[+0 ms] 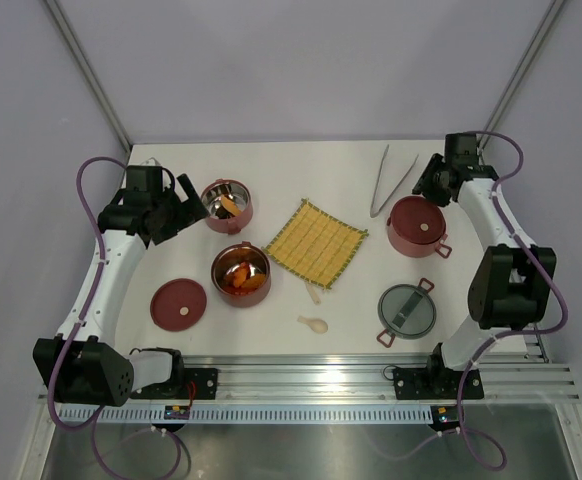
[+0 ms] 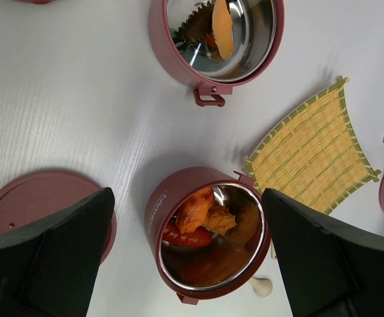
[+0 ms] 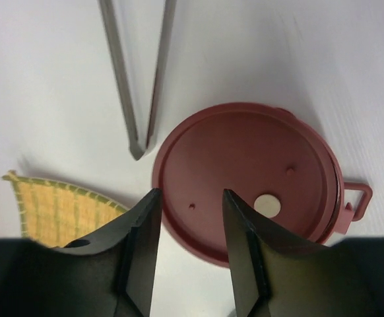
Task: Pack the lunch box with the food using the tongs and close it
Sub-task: Close the box lid on the packing box.
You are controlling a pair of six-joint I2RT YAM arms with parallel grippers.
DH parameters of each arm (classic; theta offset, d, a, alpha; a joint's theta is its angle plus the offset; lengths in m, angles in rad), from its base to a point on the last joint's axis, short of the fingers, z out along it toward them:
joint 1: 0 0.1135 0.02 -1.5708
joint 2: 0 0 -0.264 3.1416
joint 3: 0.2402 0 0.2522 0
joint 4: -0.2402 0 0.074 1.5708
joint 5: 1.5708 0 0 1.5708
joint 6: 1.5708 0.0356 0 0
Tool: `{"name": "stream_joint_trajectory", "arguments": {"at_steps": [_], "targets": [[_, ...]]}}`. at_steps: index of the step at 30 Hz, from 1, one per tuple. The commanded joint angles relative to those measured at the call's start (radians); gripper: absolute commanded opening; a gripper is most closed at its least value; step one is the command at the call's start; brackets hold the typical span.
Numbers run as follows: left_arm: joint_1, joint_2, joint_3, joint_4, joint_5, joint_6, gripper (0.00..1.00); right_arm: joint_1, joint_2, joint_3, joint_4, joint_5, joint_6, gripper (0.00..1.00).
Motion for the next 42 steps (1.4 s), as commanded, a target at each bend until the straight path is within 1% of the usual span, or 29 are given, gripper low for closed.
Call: {"name": "stream_joint_trajectory", "arguments": {"at_steps": [1, 3, 6, 11, 17, 22, 26, 31, 34, 36, 38, 40, 42], "targets": [[0.006, -0.023, 0.003, 0.034, 0.016, -0.005, 0.99, 0.005, 0.098, 0.079, -0.092, 0.065, -0.063, 0.50], [0.006, -0.026, 0.001, 0.034, 0.016, -0.006, 0.99, 0.013, 0.158, 0.100, -0.117, 0.058, -0.078, 0.52], [0.006, -0.025, -0.005, 0.035, 0.016, -0.005, 0.99, 0.019, 0.190, 0.096, -0.131, 0.100, -0.086, 0.52], [0.006, -0.017, -0.006, 0.040, 0.017, -0.008, 0.99, 0.021, 0.180, 0.073, -0.141, 0.209, -0.084, 0.50], [0.006, -0.012, -0.005, 0.043, 0.016, -0.009, 0.99, 0.024, 0.135, 0.059, -0.134, 0.262, -0.080, 0.47], [0.006, -0.011, -0.006, 0.043, 0.014, -0.012, 0.99, 0.025, 0.152, 0.085, -0.158, 0.293, -0.092, 0.46], [0.006, -0.008, -0.006, 0.043, 0.011, -0.011, 0.99, 0.030, 0.137, 0.087, -0.140, 0.217, -0.089, 0.46], [0.006, -0.006, -0.005, 0.044, 0.008, -0.011, 0.99, 0.034, 0.094, 0.081, -0.111, 0.178, -0.075, 0.47], [0.006, -0.003, -0.005, 0.040, 0.006, -0.009, 0.99, 0.036, 0.120, 0.032, -0.085, 0.173, -0.077, 0.48], [0.006, -0.008, -0.008, 0.040, 0.003, -0.011, 0.99, 0.036, 0.176, -0.016, -0.048, 0.170, -0.078, 0.48], [0.006, -0.008, -0.006, 0.038, 0.002, -0.003, 0.99, 0.034, 0.241, -0.010, -0.069, 0.149, -0.074, 0.48], [0.006, -0.008, -0.003, 0.027, -0.009, 0.001, 0.99, 0.036, 0.240, -0.010, -0.077, 0.134, -0.061, 0.48], [0.006, -0.008, -0.002, 0.027, -0.010, 0.003, 0.99, 0.036, 0.183, -0.012, -0.066, 0.123, -0.060, 0.48]]}}
